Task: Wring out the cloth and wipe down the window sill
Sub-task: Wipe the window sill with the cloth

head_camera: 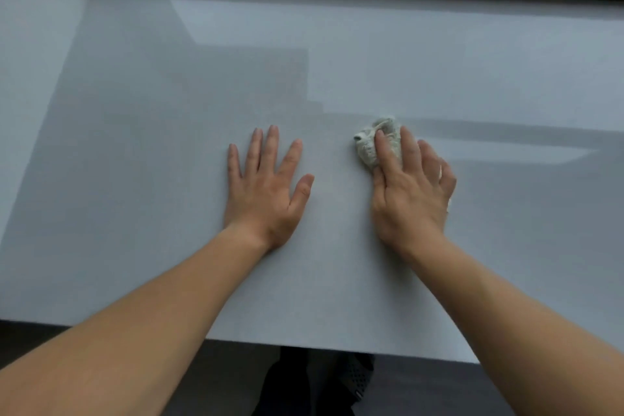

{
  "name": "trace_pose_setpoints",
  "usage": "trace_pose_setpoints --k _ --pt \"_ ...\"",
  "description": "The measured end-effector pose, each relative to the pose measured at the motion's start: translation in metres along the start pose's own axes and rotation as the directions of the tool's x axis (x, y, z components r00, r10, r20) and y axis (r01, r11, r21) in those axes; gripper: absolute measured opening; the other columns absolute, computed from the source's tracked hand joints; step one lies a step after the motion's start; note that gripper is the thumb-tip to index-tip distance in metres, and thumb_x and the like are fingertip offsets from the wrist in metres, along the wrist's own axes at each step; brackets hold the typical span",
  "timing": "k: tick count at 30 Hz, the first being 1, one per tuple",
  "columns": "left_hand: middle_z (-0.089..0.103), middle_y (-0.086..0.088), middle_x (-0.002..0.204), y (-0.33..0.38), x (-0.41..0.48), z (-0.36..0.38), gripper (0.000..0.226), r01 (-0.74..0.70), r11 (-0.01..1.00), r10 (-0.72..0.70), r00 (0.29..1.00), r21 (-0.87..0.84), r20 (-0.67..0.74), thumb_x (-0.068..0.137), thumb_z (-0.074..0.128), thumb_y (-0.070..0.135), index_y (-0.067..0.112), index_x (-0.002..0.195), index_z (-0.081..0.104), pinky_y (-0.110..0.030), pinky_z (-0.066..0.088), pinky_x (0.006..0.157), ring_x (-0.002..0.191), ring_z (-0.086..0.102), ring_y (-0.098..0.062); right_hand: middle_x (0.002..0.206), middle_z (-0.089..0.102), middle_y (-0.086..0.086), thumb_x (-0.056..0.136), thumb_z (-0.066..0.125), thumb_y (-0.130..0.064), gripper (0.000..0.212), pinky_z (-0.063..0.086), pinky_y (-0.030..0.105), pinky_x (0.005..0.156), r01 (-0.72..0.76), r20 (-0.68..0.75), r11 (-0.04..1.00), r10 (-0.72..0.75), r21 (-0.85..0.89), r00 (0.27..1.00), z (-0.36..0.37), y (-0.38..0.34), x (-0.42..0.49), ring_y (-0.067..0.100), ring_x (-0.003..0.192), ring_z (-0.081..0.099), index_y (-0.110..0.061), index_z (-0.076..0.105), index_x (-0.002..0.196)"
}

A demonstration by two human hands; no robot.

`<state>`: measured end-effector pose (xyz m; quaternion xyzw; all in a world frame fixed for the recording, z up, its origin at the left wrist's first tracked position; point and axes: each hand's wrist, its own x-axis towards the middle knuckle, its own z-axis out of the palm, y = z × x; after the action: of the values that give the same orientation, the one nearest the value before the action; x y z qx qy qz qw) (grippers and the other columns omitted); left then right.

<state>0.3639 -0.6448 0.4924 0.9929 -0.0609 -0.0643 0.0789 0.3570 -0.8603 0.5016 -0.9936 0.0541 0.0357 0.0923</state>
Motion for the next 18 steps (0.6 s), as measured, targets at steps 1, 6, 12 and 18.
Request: trace_pose_setpoints --k 1,6,12,18 --pt "0.001 -0.006 0.166 0.000 0.000 0.000 0.069 -0.001 1.000 0.001 1.000 -0.009 -0.002 0.093 0.009 0.060 0.031 0.155 0.016 -0.054 -0.008 0.119 0.151 -0.007 -0.022 0.162 0.020 -0.003 0.097 0.038 -0.034 0.056 0.011 0.047 0.115 0.044 -0.010 0.999 -0.044 -0.009 0.999 0.004 -0.007 -0.018 0.027 0.146 0.020 -0.043 0.025 0.151" --pt "0.024 -0.013 0.161 0.006 -0.014 -0.007 0.068 -0.008 0.989 -0.010 0.992 -0.145 -0.126 0.094 0.017 0.052 0.017 0.149 0.038 -0.052 -0.002 0.121 0.151 0.013 -0.025 0.156 0.037 0.000 0.087 0.052 -0.032 0.060 0.022 0.048 0.112 0.337 0.011 0.941 -0.337 -0.021 0.941 0.008 0.012 -0.075 0.030 0.139 0.036 -0.040 0.041 0.146" --pt "0.027 -0.011 0.160 0.027 -0.058 -0.002 0.063 -0.008 0.982 -0.014 0.993 -0.190 -0.116 0.095 0.023 0.052 0.020 0.144 0.046 -0.051 -0.002 0.121 0.150 0.016 -0.025 0.162 0.022 -0.003 0.096 0.030 -0.040 0.055 0.010 0.045 0.115 0.091 -0.003 0.996 -0.092 -0.017 0.996 0.000 0.024 -0.055 0.027 0.145 0.020 -0.045 0.026 0.150" --pt "0.010 -0.006 0.165 0.030 -0.078 0.013 0.066 -0.004 0.999 0.002 0.999 -0.044 -0.050 0.094 0.019 0.054 0.027 0.153 0.026 -0.052 -0.002 0.120 0.152 0.001 -0.020 0.158 0.032 0.000 0.093 0.044 -0.039 0.058 0.020 0.048 0.112 0.429 0.002 0.901 -0.430 -0.069 0.903 0.010 0.034 -0.115 0.030 0.141 0.032 -0.041 0.034 0.149"
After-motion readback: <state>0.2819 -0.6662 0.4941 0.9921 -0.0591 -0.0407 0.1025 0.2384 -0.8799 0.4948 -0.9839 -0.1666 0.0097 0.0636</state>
